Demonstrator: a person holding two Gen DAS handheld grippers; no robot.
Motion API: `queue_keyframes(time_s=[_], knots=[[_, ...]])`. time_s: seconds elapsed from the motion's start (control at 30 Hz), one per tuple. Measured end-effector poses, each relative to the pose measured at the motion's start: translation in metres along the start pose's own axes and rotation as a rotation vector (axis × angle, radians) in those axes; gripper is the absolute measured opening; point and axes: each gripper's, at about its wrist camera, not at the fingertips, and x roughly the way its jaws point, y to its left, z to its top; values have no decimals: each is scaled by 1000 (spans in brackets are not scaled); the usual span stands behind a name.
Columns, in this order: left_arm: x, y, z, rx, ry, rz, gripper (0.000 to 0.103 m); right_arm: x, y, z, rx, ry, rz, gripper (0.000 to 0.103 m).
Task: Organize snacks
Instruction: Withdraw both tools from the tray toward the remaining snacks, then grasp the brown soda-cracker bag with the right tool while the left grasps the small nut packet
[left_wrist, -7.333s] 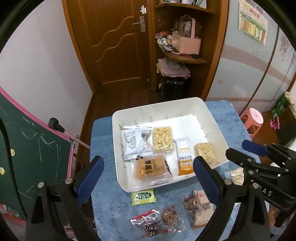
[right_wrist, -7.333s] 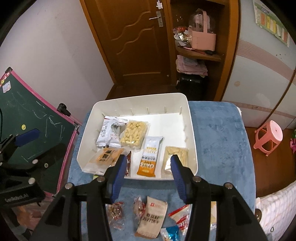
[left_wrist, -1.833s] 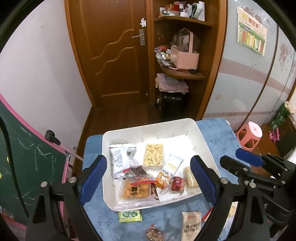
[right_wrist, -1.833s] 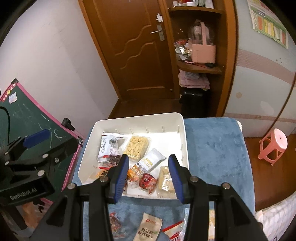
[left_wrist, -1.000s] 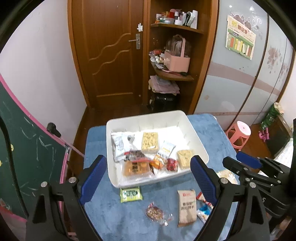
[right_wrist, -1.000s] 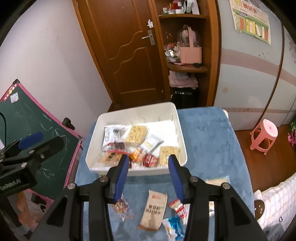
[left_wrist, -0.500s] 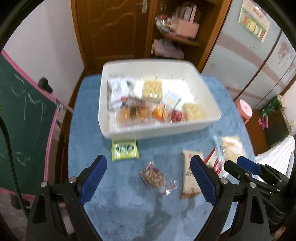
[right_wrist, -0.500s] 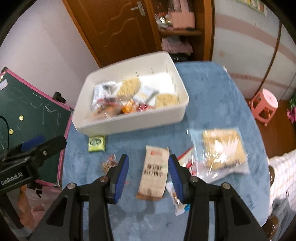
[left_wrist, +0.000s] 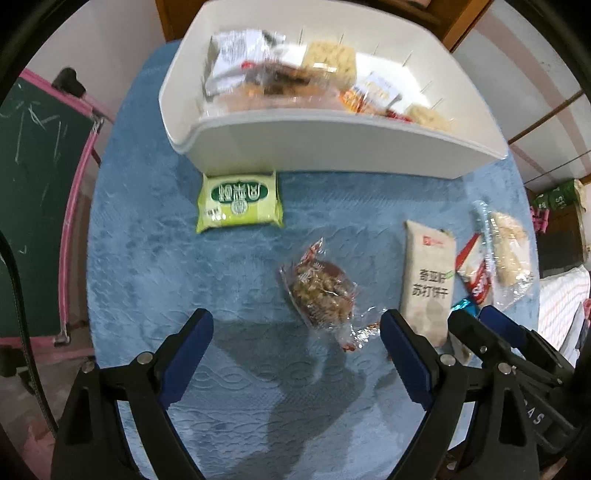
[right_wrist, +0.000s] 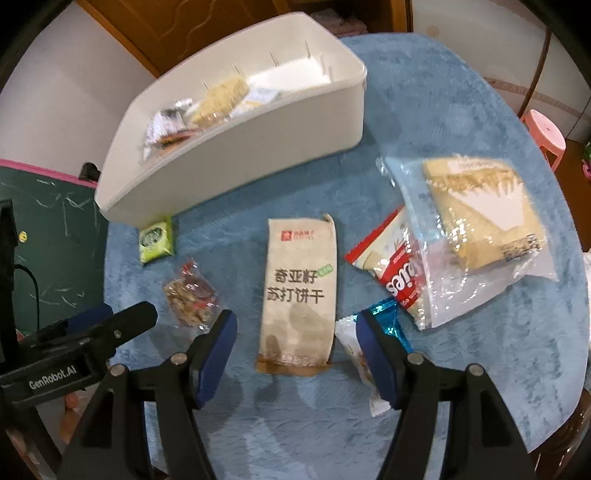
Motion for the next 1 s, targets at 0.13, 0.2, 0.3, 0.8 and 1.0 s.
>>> queue_keyframes(time_s=[0.13,0.2,0.3,0.8,1.0], knots=[[19,-1,1,-24,39,-1,91,16,1,0,-19,29,-6,68],[27,-2,3,-37,52,5,91,24,3,1,-30,39,-14,68],[35,-1,7,-63,64,-2,91,35,3,5,-32,54,-23,68],[82,-5,24,-211,179,16,91,67,38,2,-191,45,-122,69],[91,-24,24,-163,179,96,92,68,47,-8,-250,28,-150,65]])
